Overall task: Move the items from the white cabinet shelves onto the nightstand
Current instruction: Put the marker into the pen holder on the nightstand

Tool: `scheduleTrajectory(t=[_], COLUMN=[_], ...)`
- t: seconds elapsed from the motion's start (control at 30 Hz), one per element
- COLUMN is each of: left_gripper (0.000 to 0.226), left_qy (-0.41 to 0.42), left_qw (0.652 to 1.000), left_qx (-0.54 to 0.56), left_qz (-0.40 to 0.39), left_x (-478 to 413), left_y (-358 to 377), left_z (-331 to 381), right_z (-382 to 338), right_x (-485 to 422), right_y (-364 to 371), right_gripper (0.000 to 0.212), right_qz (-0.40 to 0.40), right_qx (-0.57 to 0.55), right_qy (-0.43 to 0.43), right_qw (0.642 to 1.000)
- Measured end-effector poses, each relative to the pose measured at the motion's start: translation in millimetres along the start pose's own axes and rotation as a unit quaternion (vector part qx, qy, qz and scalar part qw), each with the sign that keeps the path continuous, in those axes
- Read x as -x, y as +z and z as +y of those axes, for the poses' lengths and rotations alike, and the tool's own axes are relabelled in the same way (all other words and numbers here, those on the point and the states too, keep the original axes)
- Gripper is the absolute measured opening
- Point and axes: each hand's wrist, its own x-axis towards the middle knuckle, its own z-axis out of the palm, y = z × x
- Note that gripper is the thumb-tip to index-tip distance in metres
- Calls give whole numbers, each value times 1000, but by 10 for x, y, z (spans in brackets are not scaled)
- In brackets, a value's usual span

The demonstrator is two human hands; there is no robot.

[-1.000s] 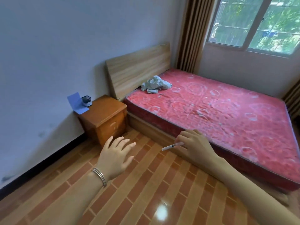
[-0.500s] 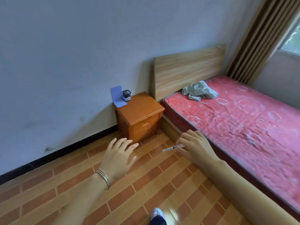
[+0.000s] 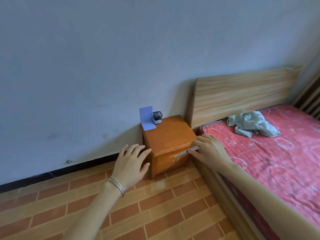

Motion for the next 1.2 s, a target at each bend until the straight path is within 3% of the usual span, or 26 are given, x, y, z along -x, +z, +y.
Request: scheduleTrajectory(t=[0.23,0.8,1.2], left_gripper=[49,46,46], left_qy=[-14,4,-46], left_qw=[1000,999,993], left_qx=[4,21,46], left_qz=[-24,-28,-103], left_x=[-613,-3281,-4289], left_y=[429,1327,2389], left_z=[-138,-1533,-1992], right_z=[471,1676,2498], right_x=[-490,-2996,-3993], right_y=[530,1828,3228], right_gripper=[14,10,11], right_qz=[-67,-70,-131], right_qx=[-30,-35,-91], right_qy=[0,14,70], right_qw=[997,997,985])
